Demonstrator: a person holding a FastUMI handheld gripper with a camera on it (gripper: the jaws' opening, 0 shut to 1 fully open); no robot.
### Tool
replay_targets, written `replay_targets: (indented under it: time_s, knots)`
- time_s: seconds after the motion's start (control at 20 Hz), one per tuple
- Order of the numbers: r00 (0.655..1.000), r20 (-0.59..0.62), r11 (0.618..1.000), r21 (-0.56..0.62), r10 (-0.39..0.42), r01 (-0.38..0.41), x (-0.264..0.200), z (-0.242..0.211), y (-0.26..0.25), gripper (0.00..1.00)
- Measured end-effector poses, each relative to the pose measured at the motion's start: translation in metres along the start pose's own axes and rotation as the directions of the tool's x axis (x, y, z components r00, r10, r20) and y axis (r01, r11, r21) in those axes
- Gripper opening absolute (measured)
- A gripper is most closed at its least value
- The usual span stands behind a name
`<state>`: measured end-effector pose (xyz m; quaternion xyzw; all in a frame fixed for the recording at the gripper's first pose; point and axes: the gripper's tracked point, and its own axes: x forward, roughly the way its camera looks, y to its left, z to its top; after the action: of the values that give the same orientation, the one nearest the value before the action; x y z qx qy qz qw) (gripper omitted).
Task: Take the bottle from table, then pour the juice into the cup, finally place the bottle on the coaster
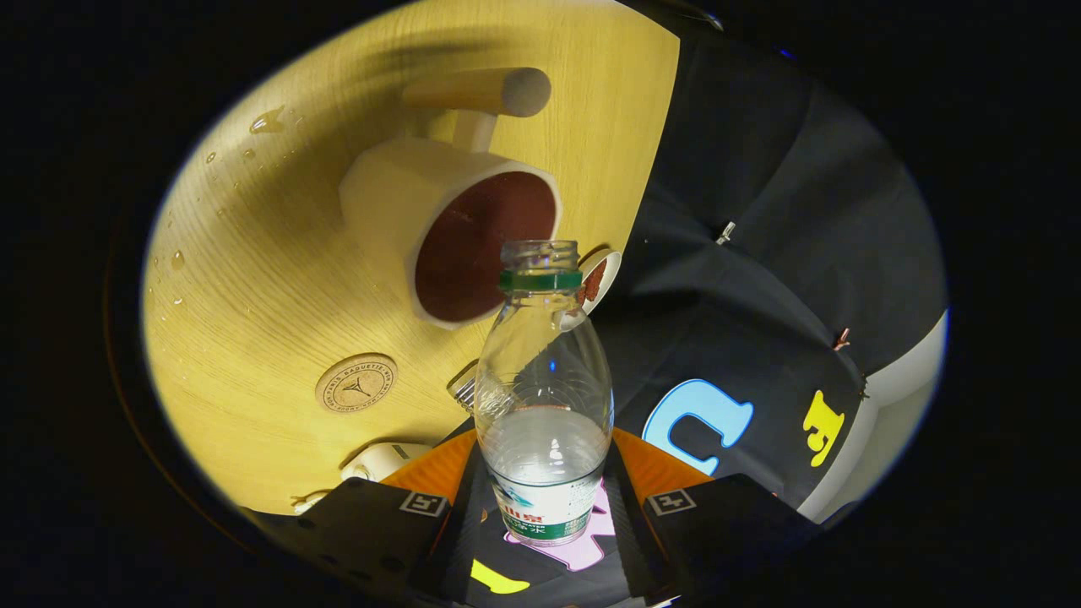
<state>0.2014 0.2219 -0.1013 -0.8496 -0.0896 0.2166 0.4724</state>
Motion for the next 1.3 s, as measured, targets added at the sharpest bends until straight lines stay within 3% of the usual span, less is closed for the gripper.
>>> replay_targets:
  time_s: [0.4,0.5,0.6,0.75,0.95,1.15,1.3]
  knots:
    - [0.999,-0.037,0.977,0.214,0.023,-0.015,-0.006,-0.006,0.02,0.7]
    - [0.999,-0.044,0.948,0.318,0.024,-0.008,-0.012,-0.017,0.017,0.7]
    - [0.998,-0.055,0.889,0.457,0.033,-0.004,-0.014,-0.024,0.011,0.71]
    - [0.996,-0.059,0.742,0.67,0.062,-0.007,-0.021,-0.035,0.008,0.71]
    - [0.992,-0.064,0.538,0.843,0.113,-0.007,-0.024,-0.056,0.016,0.71]
    - [0.992,-0.021,0.231,0.973,0.123,-0.008,-0.03,-0.053,0.018,0.71]
    - [0.991,-0.014,0.096,0.995,0.132,0.001,-0.018,-0.073,0.034,0.71]
